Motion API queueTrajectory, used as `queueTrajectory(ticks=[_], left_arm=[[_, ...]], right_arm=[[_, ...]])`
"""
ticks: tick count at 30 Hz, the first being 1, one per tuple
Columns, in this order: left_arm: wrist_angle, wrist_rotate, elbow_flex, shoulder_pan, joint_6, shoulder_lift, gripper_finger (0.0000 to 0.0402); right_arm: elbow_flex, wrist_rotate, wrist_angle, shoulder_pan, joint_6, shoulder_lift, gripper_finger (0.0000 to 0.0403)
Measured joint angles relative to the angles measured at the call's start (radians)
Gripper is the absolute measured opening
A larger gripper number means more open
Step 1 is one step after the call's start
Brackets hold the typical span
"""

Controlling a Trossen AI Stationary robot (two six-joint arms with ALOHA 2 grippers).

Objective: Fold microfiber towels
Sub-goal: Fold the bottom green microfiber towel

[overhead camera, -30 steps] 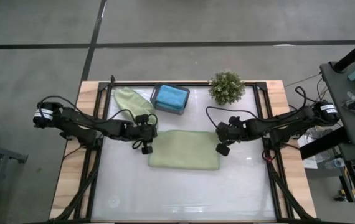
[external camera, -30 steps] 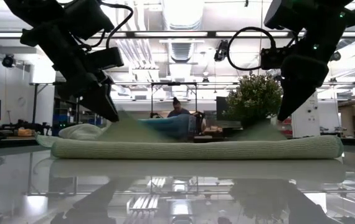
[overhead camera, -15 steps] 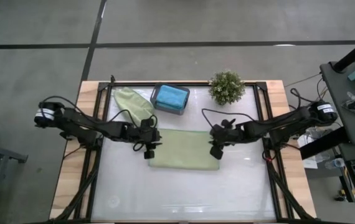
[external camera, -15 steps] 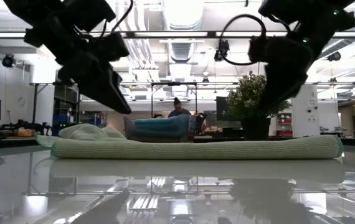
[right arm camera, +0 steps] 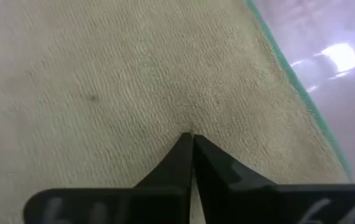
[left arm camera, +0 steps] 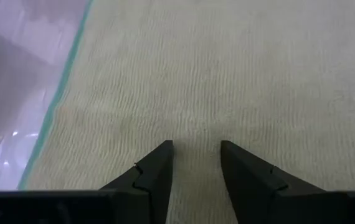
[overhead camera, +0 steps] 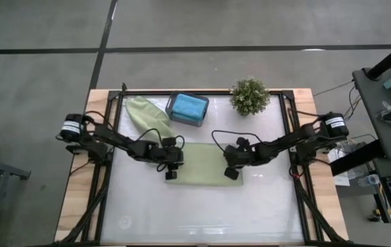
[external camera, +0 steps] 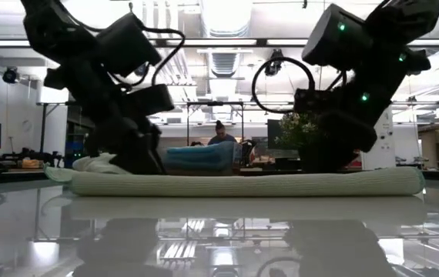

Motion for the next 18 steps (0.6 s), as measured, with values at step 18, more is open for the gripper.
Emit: queueTrajectory(ticks=[18], left_arm=[[-0.025,-0.001,0.070,0.001,0.060,-0.042,0.0123]], right_arm=[[-0.005,-0.158,-0.253,-0.138,0.003,-0.357,0.0012]])
